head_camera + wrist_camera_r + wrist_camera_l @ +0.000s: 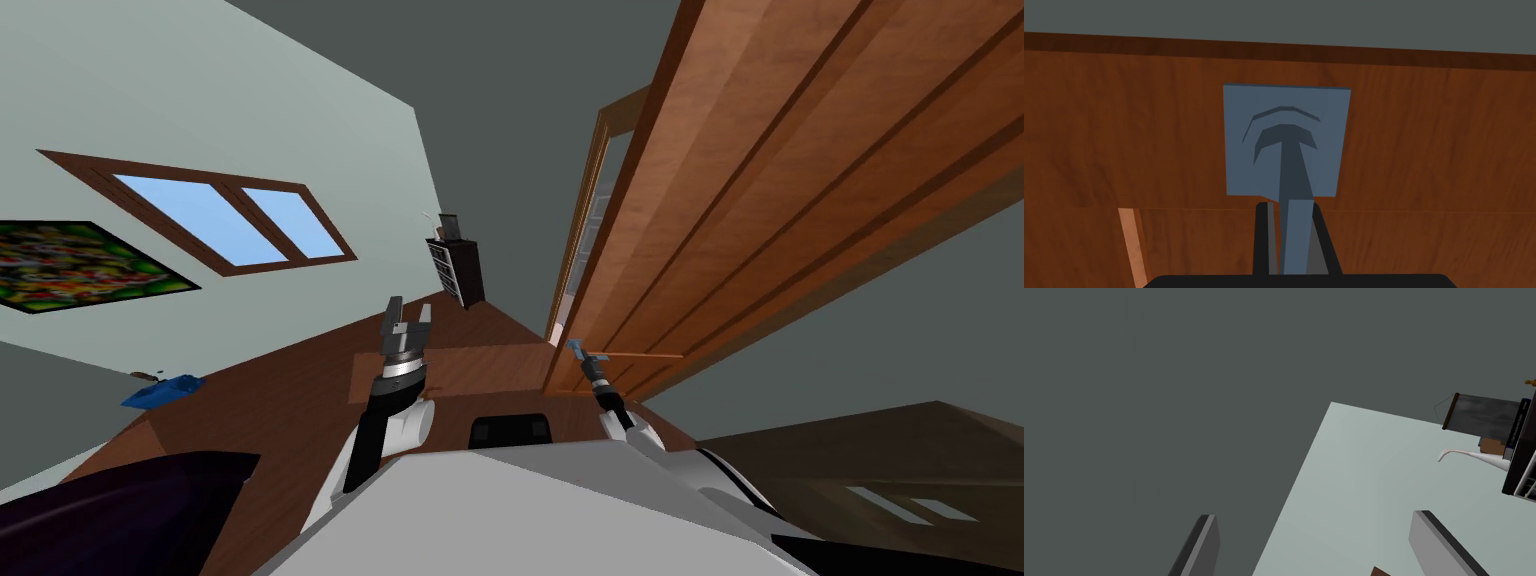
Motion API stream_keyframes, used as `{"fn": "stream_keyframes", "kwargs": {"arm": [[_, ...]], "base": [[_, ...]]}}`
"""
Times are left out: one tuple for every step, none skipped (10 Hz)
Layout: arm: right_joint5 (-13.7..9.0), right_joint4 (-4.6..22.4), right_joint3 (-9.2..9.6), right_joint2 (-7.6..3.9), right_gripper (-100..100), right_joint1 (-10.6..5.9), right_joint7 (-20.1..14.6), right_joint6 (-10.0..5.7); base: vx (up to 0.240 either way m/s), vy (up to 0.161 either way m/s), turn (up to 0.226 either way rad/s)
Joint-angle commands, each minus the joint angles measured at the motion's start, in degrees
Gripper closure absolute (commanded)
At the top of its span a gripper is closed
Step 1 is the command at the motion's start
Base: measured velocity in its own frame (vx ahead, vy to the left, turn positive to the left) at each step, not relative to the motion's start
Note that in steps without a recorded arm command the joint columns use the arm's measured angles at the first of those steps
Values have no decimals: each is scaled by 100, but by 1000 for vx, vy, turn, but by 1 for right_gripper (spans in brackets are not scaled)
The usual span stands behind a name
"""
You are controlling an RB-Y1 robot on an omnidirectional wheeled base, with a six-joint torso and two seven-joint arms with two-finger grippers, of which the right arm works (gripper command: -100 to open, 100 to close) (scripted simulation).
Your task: Pull the door open
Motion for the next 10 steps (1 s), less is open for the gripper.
{"fn": "stream_keyframes", "kwargs": {"arm": [[0,0,0,0,100,0,0,0],[44,17,68,-54,100,81,-82,-111],[70,21,107,-95,100,127,-138,-190],[100,26,152,-142,100,180,-202,-282],[100,26,152,-142,100,180,-202,-282],[132,31,201,-193,100,236,-269,-379],[132,31,201,-193,100,236,-269,-379],[164,36,249,-243,100,292,-337,-477],[195,41,295,-291,100,346,-402,-570],[223,45,337,-335,100,395,-460,-654]], "base": [[-116,-17,29],[-128,-35,98],[-196,-58,136],[-213,-58,104],[-163,-46,42],[-142,-43,78],[-87,-32,31],[-81,-44,81],[-129,-92,128],[-189,-87,127]]}}
